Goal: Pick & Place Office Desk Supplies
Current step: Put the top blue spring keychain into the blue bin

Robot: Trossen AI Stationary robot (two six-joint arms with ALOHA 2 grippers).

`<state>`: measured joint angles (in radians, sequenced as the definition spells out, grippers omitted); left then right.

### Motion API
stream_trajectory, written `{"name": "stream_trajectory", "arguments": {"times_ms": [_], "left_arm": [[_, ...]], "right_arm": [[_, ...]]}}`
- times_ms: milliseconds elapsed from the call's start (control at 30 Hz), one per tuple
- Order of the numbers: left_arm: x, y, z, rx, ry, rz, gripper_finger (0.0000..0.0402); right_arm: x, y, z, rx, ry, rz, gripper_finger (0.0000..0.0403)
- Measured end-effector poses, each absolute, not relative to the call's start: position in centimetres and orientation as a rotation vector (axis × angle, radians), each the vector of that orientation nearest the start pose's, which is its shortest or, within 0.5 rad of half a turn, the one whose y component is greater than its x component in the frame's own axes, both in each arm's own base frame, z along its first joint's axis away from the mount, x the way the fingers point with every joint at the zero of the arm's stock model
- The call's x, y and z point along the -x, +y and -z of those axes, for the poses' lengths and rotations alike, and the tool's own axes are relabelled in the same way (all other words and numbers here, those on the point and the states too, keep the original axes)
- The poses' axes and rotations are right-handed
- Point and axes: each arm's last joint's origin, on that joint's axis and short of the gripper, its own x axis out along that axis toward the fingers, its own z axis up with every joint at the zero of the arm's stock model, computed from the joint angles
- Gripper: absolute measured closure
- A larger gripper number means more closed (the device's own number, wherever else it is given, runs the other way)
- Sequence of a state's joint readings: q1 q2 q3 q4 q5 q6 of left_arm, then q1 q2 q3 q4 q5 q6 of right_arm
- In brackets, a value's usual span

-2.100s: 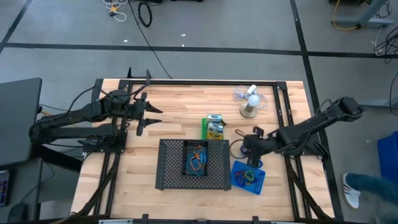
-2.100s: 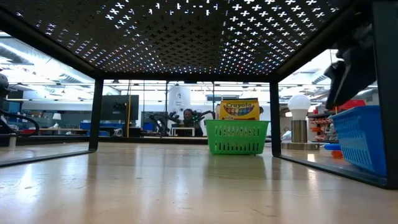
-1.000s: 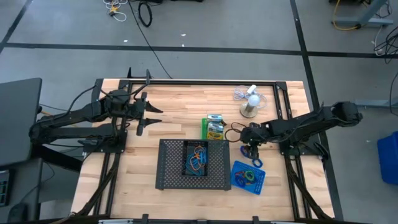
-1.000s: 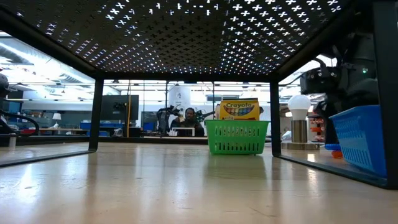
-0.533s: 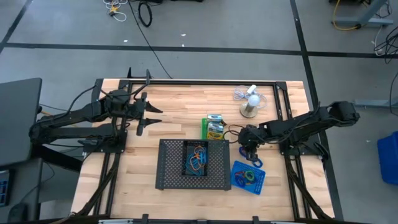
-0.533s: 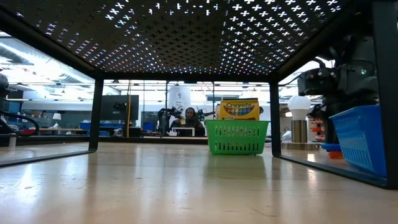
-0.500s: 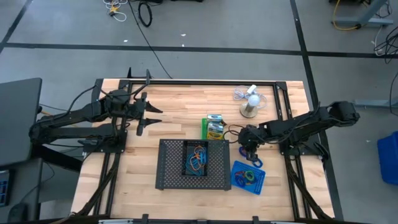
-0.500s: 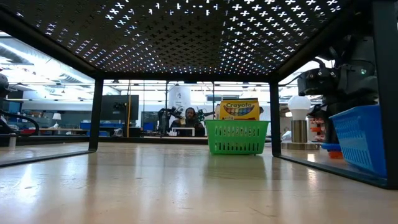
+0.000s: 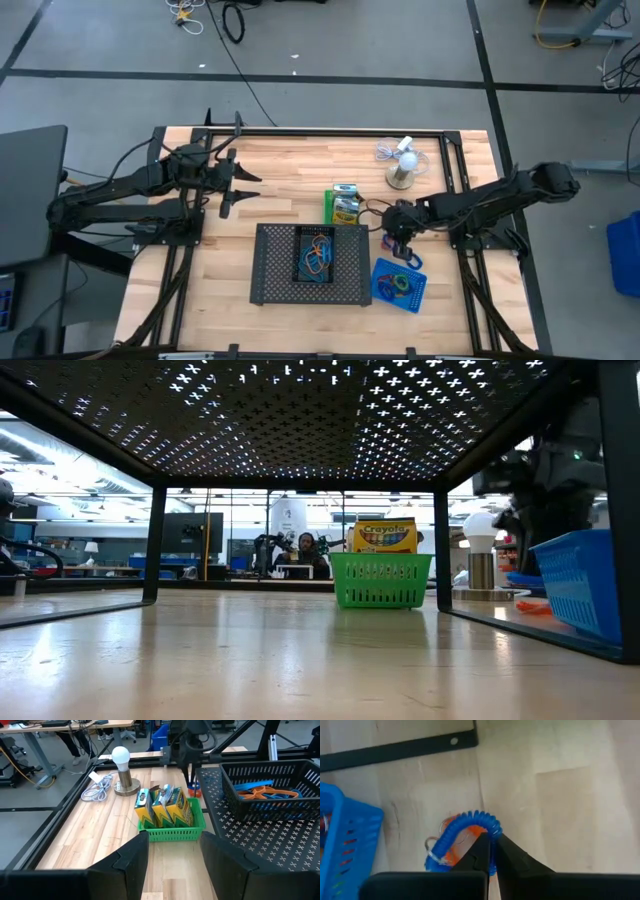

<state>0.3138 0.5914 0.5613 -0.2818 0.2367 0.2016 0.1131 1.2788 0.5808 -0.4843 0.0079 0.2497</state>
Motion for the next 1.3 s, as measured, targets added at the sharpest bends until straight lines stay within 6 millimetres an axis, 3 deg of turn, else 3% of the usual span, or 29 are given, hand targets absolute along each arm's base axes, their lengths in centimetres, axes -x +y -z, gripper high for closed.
{"name": "stream_trajectory", "arguments": {"times_ms": [333,600,900,1167,1300], "left_arm": [[-13.4,3.6,-27.3,-0.111,0.312,-0.046,0.0214],[-13.4,3.6,-27.3,-0.112,0.311,-0.046,0.0214],[-13.4,3.6,-27.3,-0.115,0.312,-0.045,0.0214],[-13.4,3.6,-27.4,-0.122,0.309,-0.044,0.0214],[-13.4,3.6,-27.4,-0.122,0.308,-0.045,0.0214]], "right_arm": [[-21.2,3.8,-21.1,-0.052,1.292,0.110,0.0392],[-21.4,7.0,-25.2,-0.093,1.264,0.021,0.0392],[-21.2,11.0,-24.4,-0.200,1.210,-0.069,0.0392],[-21.0,12.4,-19.8,-0.237,1.264,-0.030,0.0392],[-21.3,12.8,-18.6,-0.253,1.258,-0.030,0.0392]]}}
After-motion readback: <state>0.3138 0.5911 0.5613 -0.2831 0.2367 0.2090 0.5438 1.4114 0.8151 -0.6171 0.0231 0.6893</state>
